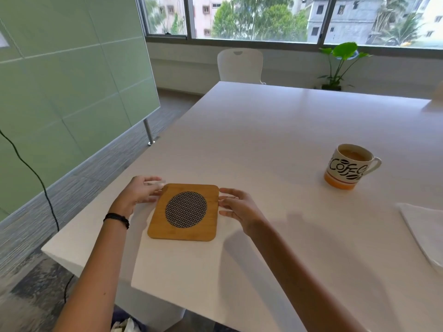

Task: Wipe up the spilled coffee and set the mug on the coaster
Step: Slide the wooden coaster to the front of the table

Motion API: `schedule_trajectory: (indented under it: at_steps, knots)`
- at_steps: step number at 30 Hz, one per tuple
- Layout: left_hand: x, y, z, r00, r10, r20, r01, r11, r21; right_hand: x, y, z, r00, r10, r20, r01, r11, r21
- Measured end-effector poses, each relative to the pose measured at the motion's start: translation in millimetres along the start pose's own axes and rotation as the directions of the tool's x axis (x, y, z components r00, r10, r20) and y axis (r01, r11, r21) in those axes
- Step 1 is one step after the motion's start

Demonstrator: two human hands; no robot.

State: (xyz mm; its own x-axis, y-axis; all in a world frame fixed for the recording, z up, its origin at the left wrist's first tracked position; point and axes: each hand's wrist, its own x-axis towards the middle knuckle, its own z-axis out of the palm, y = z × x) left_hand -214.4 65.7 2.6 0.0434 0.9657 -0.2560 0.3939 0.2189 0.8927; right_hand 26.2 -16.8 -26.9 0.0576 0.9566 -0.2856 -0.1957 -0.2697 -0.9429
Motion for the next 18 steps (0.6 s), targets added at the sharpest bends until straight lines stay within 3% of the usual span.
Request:
schedule_trajectory:
  at_steps: [9, 18]
  knots:
    - [17, -6, 3, 0.993, 0.052, 0.107, -0.063, 0.993, 0.102, 0, -9, -4, 0.999, -0.046, 0.013, 0.047, 0.991, -0.121]
    - [24, 22, 32, 0.959, 0.081, 0.272, -0.128, 0.979, 0.158, -16, -20, -39, 0.987, -0.145, -0.075, 0.119, 0.953, -0.278]
